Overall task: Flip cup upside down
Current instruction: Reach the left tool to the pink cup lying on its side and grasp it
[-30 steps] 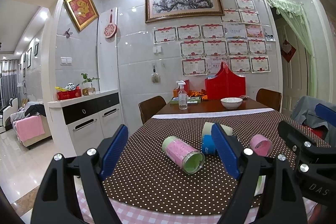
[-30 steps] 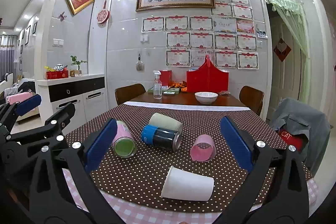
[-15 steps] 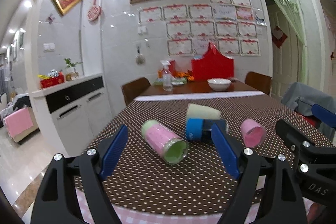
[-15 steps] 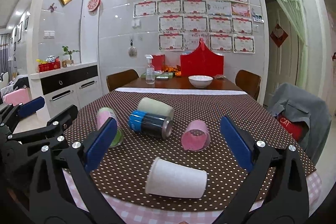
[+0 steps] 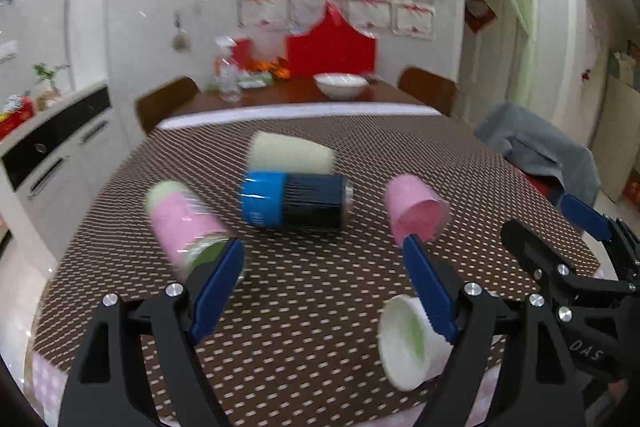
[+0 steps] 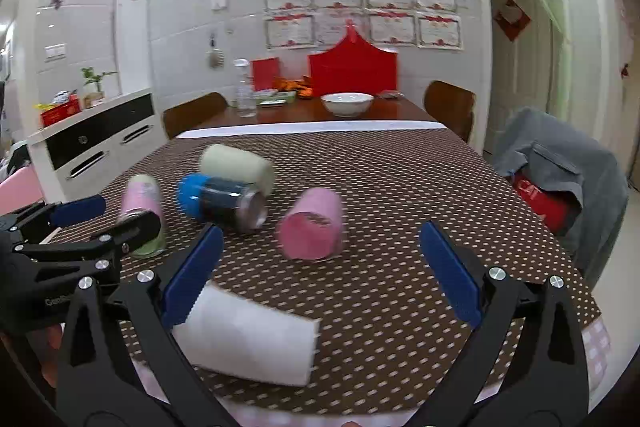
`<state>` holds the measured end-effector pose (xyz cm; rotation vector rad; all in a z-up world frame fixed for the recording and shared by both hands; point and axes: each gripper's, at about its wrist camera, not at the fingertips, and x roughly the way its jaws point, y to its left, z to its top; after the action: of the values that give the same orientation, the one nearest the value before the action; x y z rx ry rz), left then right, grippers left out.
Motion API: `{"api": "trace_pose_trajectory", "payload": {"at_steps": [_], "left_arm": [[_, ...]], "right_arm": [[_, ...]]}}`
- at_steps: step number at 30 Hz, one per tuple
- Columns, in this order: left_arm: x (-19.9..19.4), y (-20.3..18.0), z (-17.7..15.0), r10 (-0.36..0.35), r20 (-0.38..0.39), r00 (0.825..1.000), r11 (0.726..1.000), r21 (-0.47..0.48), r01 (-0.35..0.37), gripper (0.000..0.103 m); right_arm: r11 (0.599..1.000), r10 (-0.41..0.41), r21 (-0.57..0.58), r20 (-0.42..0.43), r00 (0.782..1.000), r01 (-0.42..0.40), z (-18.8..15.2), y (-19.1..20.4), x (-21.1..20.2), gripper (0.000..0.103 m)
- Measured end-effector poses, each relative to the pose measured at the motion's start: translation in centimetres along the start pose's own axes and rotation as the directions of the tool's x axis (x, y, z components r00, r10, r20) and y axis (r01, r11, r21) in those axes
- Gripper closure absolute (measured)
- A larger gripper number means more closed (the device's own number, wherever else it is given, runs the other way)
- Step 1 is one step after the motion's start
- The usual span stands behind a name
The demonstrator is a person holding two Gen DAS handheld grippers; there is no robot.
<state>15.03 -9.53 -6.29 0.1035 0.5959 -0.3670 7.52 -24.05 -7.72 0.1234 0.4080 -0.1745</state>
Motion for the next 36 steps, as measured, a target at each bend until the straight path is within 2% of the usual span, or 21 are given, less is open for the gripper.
{"api": "trace_pose_trajectory", "payload": {"at_steps": [3,6,9,13,18,20,24,28,29,30,36], "left_arm": [[2.8,-1.3,1.4,-0.078,-0.083,0.994,0.997,-0.001,0.078,0.023],[5.6,-2.6,2.7,-0.150,-0.178,0.972,0.989,-0.025,0.148,0.023],[8.8,-4.3,4.0,-0.222,-0.266,0.938,0.975,-0.063,0.213,0.023],[11.5,-5.9,5.2,-0.275,-0.346,0.897,0.961,-0.119,0.249,0.023],[15.1,-8.0,6.5,-0.243,-0.412,0.878,0.970,-0.092,0.225,0.023],[16.3,-8.2,6.4,-0.204,-0.461,0.863,0.979,-0.091,0.183,0.023],[18.3,-8.5,6.1,-0.180,-0.530,0.828,0.984,-0.087,0.159,0.023],[19.1,-8.5,6.4,-0.171,-0.524,0.834,0.985,-0.096,0.142,0.023],[19.3,-8.5,6.4,-0.179,-0.527,0.831,0.984,-0.101,0.148,0.035],[19.4,-8.5,6.5,-0.192,-0.530,0.826,0.981,-0.108,0.158,0.037],[19.3,-9.1,6.5,-0.221,-0.525,0.822,0.975,-0.111,0.192,0.038]], "right_arm": [[0.999,-0.042,0.020,0.002,0.999,0.042,0.5,-1.8,0.7,0.006],[0.996,-0.083,0.041,-0.012,0.996,0.084,1.2,-3.9,1.8,0.006],[0.994,-0.098,0.051,-0.036,0.995,0.099,1.6,-5.4,2.9,0.006],[0.992,-0.095,0.074,-0.074,0.993,0.101,2.1,-7.5,4.6,0.006],[0.989,-0.092,0.108,-0.109,0.990,0.103,2.1,-9.7,6.4,0.006],[0.987,-0.091,0.119,-0.124,0.988,0.106,1.7,-10.2,6.8,0.006],[0.985,-0.073,0.145,-0.164,0.984,0.097,1.2,-11.0,7.9,0.006],[0.985,-0.051,0.155,-0.174,0.983,0.079,1.1,-11.3,8.6,0.006],[0.985,-0.051,0.155,-0.174,0.983,0.078,1.1,-11.3,8.6,0.006],[0.985,-0.049,0.156,-0.173,0.984,0.076,1.1,-11.4,8.6,0.006],[0.985,-0.057,0.153,-0.165,0.985,0.082,1.1,-11.4,8.0,0.006]]}}
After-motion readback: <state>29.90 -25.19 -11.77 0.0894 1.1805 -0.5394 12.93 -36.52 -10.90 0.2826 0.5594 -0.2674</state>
